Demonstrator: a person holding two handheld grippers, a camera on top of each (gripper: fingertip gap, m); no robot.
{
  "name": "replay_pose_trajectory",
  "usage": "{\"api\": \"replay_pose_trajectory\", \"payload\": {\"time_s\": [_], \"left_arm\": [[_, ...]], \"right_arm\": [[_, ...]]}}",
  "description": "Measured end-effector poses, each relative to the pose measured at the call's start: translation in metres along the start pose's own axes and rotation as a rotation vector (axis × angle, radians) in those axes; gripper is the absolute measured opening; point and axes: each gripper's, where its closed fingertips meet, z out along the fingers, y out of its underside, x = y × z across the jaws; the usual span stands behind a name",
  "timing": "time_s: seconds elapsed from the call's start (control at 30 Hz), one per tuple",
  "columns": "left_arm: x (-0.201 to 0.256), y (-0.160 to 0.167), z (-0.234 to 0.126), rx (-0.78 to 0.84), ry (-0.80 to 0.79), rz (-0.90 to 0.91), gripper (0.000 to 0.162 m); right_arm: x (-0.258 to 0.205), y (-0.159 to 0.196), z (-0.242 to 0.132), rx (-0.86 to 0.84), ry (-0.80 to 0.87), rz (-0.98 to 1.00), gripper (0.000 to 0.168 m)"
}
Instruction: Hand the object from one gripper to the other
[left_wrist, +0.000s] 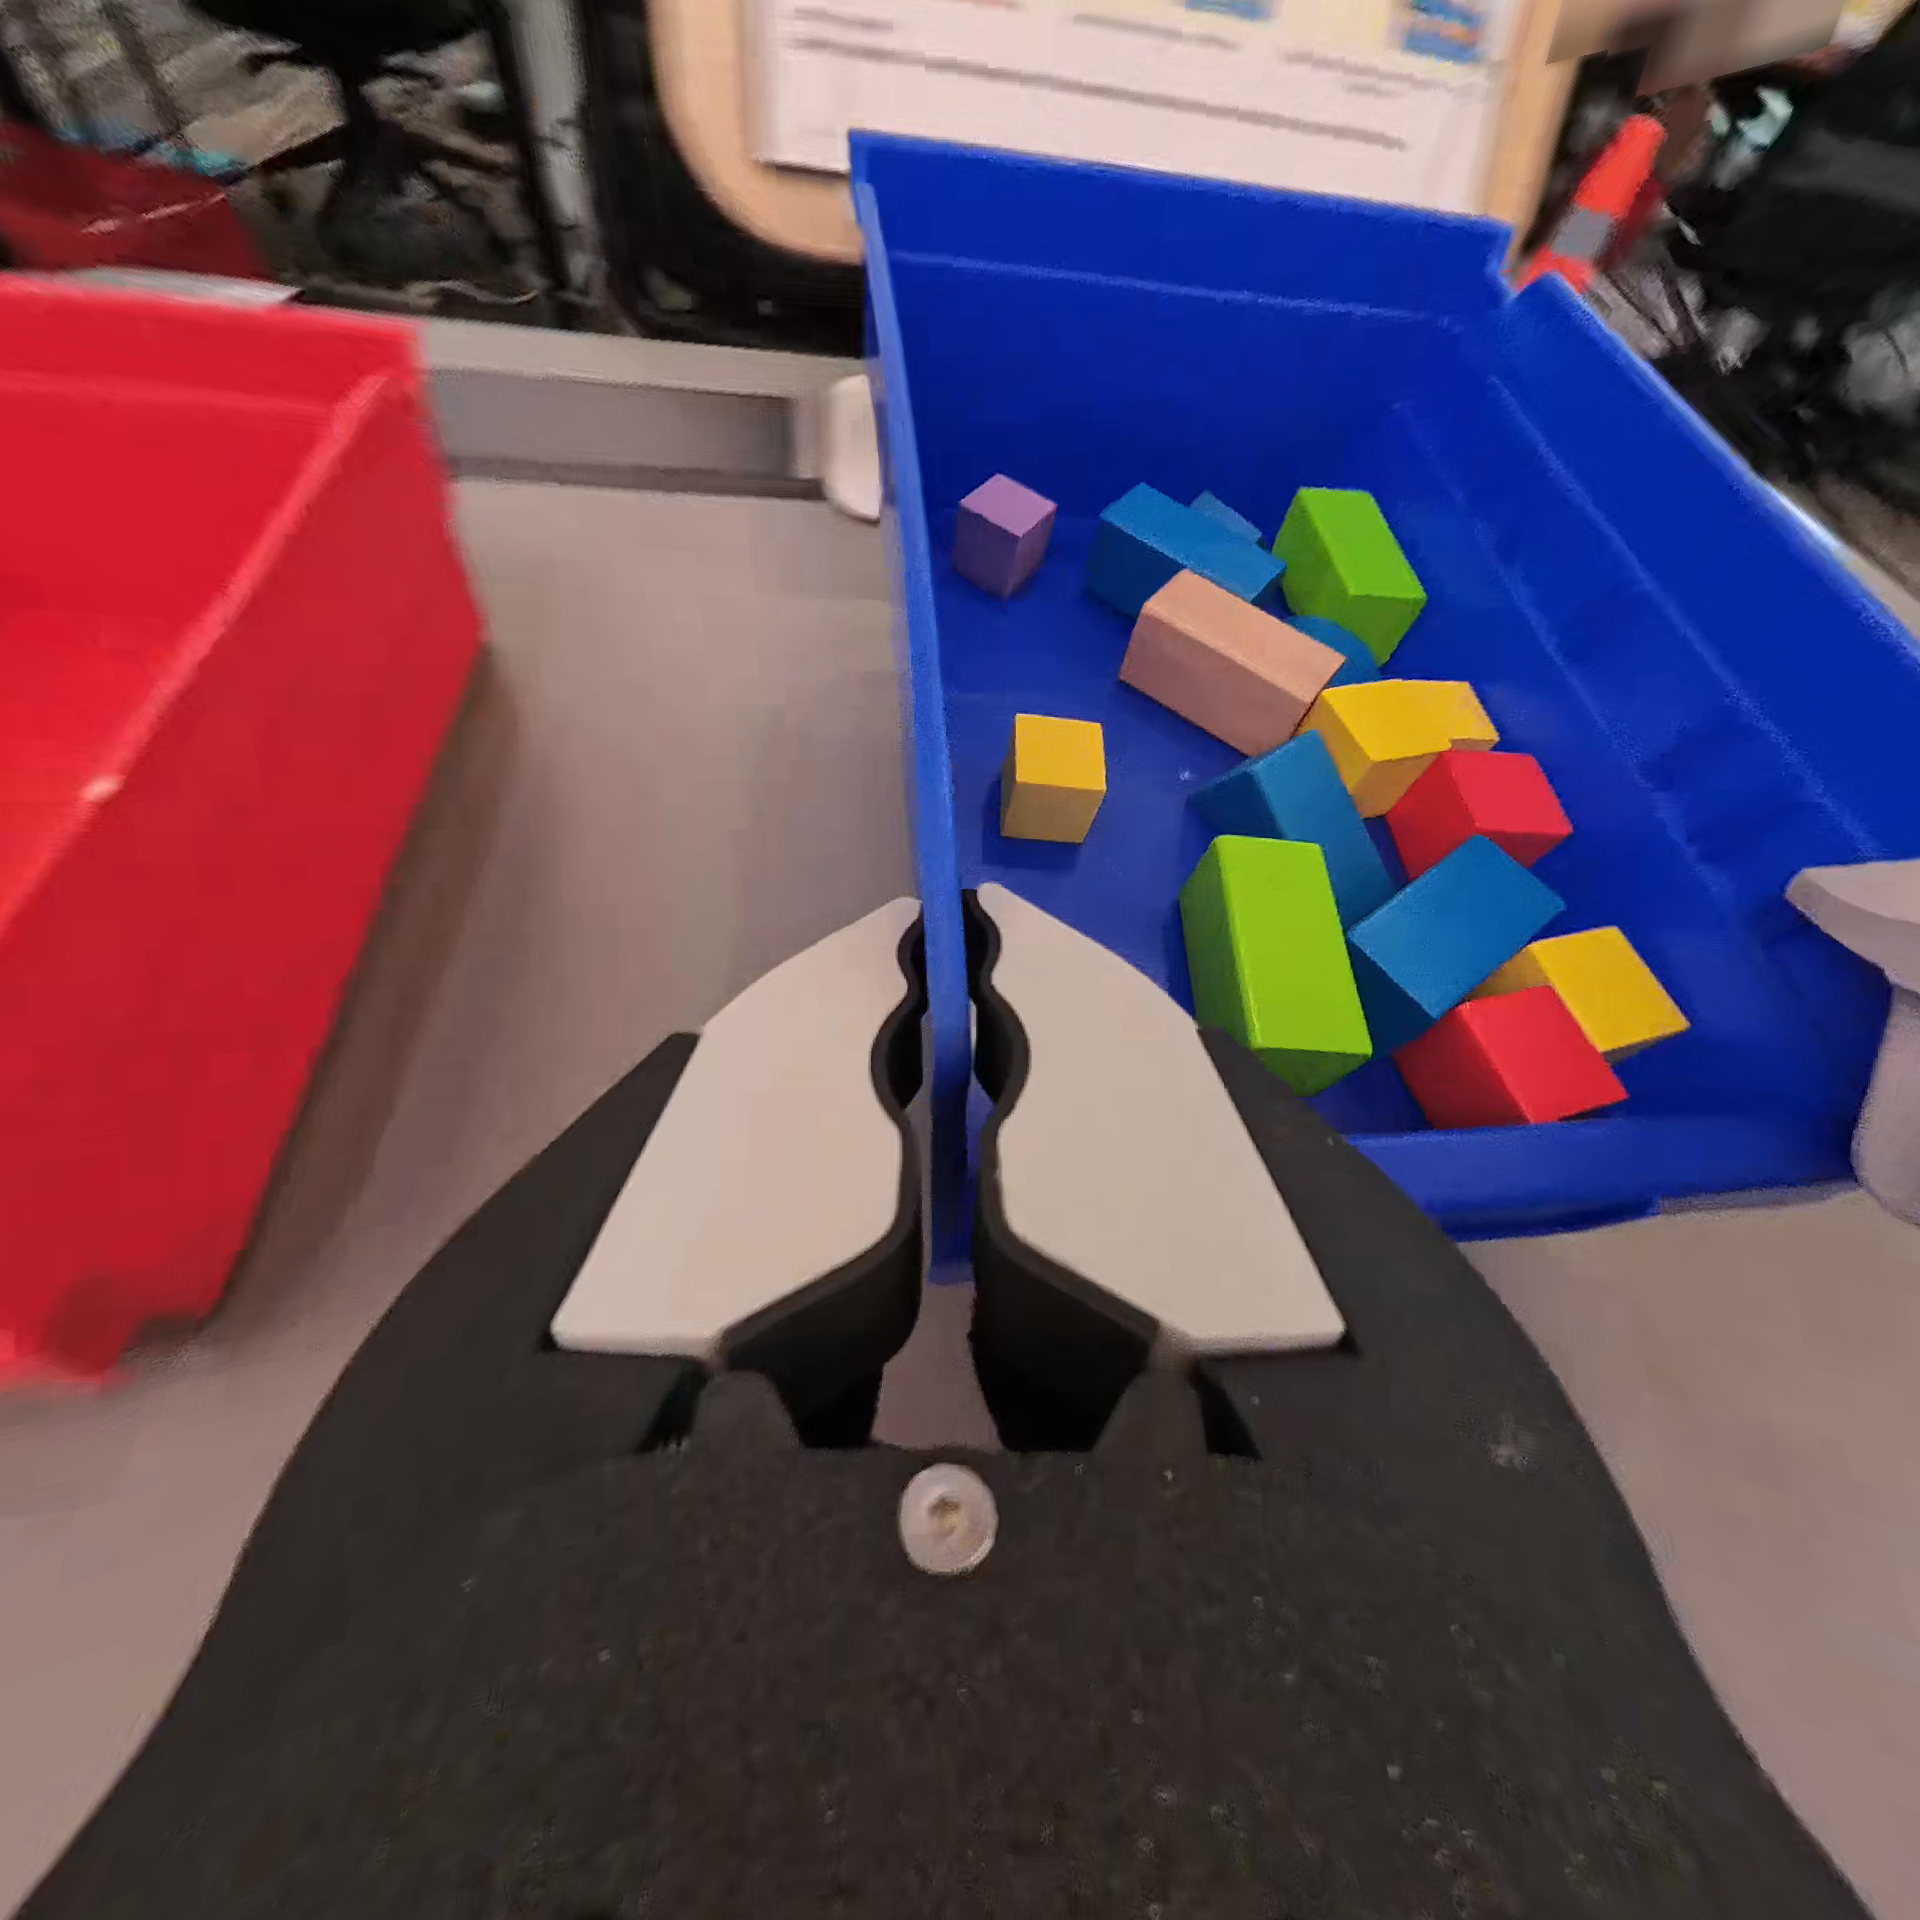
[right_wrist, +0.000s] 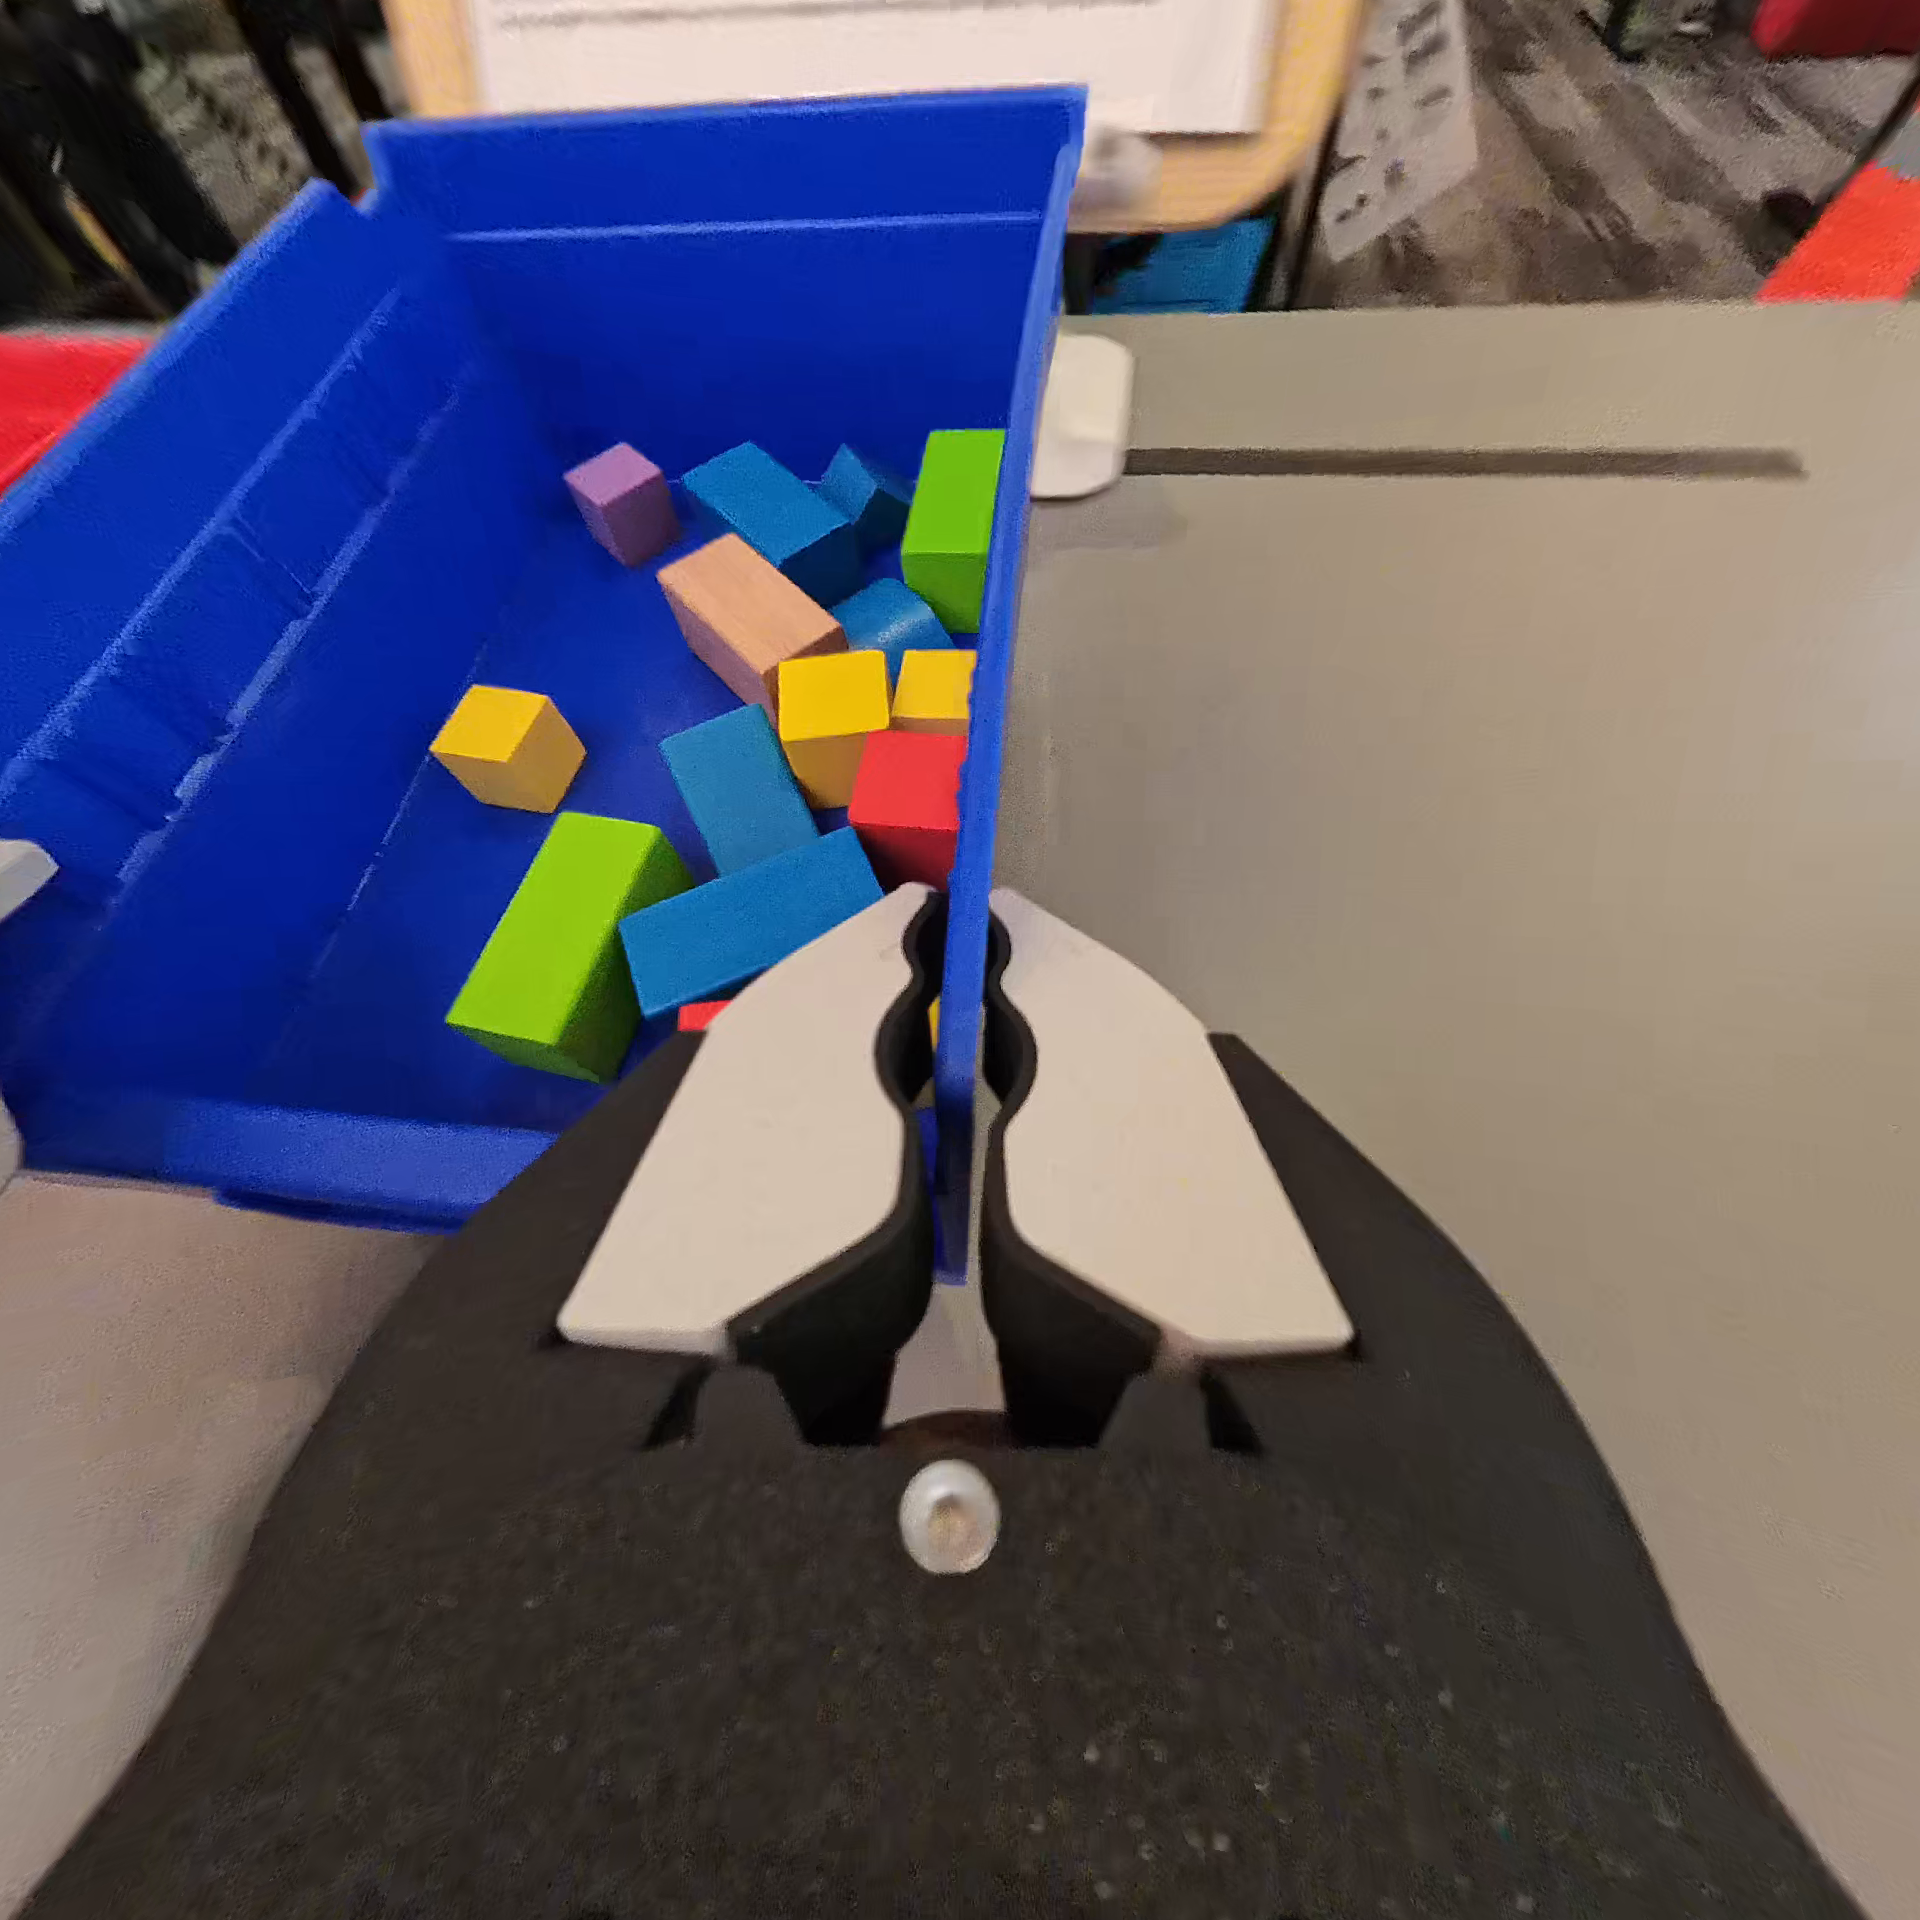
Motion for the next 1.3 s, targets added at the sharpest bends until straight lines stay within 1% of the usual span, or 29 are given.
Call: {"api": "replay_pose_trajectory", "payload": {"time_s": [0.07,0.1,0.2,0.27,0.3,0.33,0.4,0.47,0.53,0.6,0.73,0.83,1.0,1.1,1.17,1.2,1.23,1.27,1.3], "left_arm": [[-0.032,0.005,-0.002,0.003,-0.042,-0.070,0.004],[-0.035,0.006,0.000,0.007,-0.039,-0.087,0.004],[-0.011,0.000,0.001,0.022,0.012,-0.064,0.005],[0.008,-0.005,-0.001,0.018,0.029,0.006,0.005],[0.009,-0.006,-0.003,0.014,0.022,0.033,0.005],[0.004,-0.009,-0.005,0.015,0.008,0.047,0.005],[-0.023,-0.013,-0.013,0.019,-0.038,0.049,0.005],[-0.054,-0.016,-0.018,0.025,-0.072,0.030,0.005],[-0.072,-0.015,-0.018,0.027,-0.084,-0.016,0.005],[-0.072,-0.009,-0.012,0.013,-0.072,-0.035,0.005],[-0.053,0.011,0.004,-0.037,-0.018,-0.011,0.005],[-0.052,0.027,0.015,-0.076,0.001,-0.042,0.004],[-0.065,0.029,0.013,-0.075,-0.032,-0.019,0.004],[-0.075,0.028,0.010,-0.091,-0.056,0.029,0.005],[-0.076,0.030,0.010,-0.112,-0.040,0.061,0.005],[-0.074,0.031,0.008,-0.135,-0.012,0.075,0.006],[-0.069,0.032,0.002,-0.167,0.046,0.083,0.017],[-0.065,0.030,-0.008,-0.181,0.094,0.078,0.033],[-0.066,0.023,-0.022,-0.163,0.125,0.067,0.053]], "right_arm": [[-0.031,-0.003,0.007,-0.002,0.017,-0.088,0.004],[-0.034,-0.005,0.008,0.000,0.032,-0.104,0.004],[-0.007,-0.005,0.006,-0.015,0.020,-0.037,0.005],[0.010,0.001,0.004,-0.020,0.000,0.036,0.005],[0.010,0.003,0.005,-0.022,-0.009,0.063,0.005],[0.004,0.005,0.007,-0.026,-0.028,0.080,0.005],[-0.025,0.007,0.015,-0.023,-0.086,0.087,0.004],[-0.057,0.009,0.022,-0.027,-0.132,0.071,0.005],[-0.074,0.011,0.027,-0.042,-0.146,0.036,0.005],[-0.071,0.013,0.028,-0.049,-0.133,0.025,0.005],[-0.046,0.013,0.029,-0.050,-0.075,0.008,0.005],[-0.042,0.016,0.034,-0.072,-0.061,-0.024,0.005],[-0.054,0.022,0.042,-0.079,-0.079,-0.030,0.005],[-0.063,0.027,0.046,-0.067,-0.117,0.002,0.005],[-0.064,0.027,0.045,-0.054,-0.117,0.017,0.006],[-0.065,0.027,0.045,-0.050,-0.132,0.025,0.006],[-0.065,0.028,0.043,-0.050,-0.158,0.024,0.008],[-0.065,0.027,0.040,-0.051,-0.187,0.033,0.011],[-0.064,0.024,0.034,-0.037,-0.213,0.041,0.019]]}}
